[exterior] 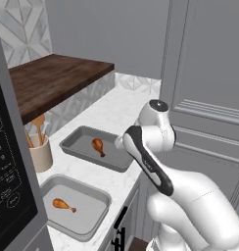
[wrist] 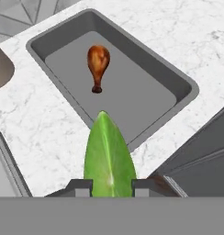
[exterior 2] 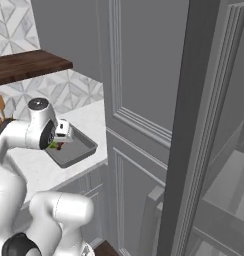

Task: Place one lemon wedge and one chicken drumstick in each tupperware on the nearby counter, to pack two identical lunches.

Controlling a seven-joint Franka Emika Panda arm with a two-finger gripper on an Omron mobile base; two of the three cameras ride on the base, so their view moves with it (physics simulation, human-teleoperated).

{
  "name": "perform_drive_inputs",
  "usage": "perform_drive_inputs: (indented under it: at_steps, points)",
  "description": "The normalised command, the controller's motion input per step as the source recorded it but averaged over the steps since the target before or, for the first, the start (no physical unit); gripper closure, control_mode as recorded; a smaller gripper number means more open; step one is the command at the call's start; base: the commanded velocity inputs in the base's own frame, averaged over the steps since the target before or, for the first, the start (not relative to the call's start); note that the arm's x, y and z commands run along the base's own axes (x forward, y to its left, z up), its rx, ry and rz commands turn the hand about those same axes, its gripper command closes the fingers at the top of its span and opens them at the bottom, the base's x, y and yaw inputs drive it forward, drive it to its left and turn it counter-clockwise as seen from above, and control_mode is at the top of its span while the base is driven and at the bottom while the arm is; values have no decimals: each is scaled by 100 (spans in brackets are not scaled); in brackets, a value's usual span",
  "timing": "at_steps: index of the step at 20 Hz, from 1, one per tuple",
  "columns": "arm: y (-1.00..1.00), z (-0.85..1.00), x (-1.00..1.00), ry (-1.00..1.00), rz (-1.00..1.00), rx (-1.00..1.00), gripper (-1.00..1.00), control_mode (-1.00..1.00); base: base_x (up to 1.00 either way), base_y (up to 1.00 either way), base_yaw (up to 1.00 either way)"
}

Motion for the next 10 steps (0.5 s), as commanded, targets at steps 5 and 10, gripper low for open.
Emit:
perform_drive_inputs:
  at_steps: [5, 10]
  points:
    - [3, -53, 38, -2, 0, -4, 100, -100, 0, 0, 0]
    - [12, -29, 39, 2, 0, 0, 100, -100, 0, 0, 0]
